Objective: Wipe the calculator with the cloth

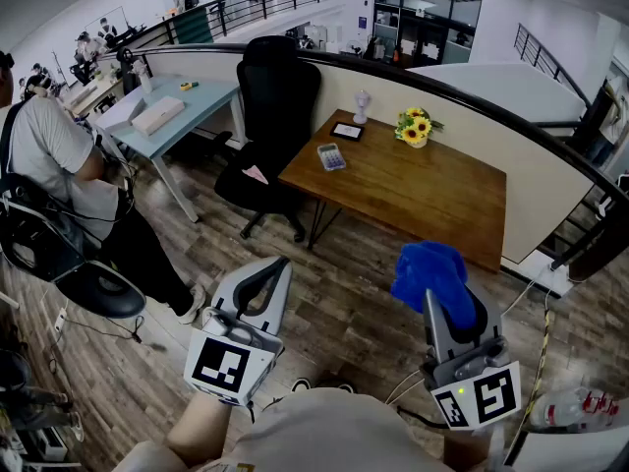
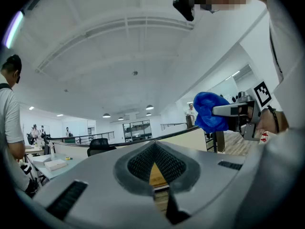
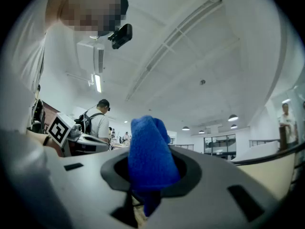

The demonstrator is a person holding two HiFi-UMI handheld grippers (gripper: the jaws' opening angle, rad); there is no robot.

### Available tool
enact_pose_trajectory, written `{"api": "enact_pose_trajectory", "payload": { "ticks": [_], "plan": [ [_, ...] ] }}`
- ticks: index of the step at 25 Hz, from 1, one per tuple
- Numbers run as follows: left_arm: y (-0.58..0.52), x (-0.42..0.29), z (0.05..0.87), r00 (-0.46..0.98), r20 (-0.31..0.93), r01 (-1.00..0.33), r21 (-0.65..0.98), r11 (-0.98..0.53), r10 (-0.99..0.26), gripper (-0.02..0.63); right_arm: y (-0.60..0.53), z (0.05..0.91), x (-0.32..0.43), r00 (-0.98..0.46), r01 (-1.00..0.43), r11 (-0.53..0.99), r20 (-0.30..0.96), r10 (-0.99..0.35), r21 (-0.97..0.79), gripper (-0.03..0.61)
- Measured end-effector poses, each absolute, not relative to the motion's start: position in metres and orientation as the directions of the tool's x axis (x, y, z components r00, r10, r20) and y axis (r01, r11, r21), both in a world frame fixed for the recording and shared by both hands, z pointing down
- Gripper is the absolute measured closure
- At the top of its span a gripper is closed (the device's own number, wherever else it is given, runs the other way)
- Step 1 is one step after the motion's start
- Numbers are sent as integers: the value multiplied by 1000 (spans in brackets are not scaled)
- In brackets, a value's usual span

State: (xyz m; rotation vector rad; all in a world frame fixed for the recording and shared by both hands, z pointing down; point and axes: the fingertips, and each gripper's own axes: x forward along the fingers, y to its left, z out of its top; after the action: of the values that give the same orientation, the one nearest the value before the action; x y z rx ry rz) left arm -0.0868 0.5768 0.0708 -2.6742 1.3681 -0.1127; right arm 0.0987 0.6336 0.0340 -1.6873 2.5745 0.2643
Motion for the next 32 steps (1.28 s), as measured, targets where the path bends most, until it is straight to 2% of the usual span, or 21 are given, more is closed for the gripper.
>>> {"api": "enact_pose_trajectory", "payload": {
  "ticks": [7, 23, 32],
  "plan": [
    [573, -64, 72, 586, 2, -802, -137, -581, -810, 611, 629, 43, 118, -418, -908, 409, -117, -901, 95, 472],
    [577, -38, 105, 548, 52, -828, -113, -550, -835, 611, 618, 97, 153, -429, -902, 430, 37, -903, 46, 474],
    [520, -42, 107, 533, 47, -835, -133, -534, -845, 611, 556, 98, 154, -441, -896, 442, 37, -897, 32, 472]
  ]
}}
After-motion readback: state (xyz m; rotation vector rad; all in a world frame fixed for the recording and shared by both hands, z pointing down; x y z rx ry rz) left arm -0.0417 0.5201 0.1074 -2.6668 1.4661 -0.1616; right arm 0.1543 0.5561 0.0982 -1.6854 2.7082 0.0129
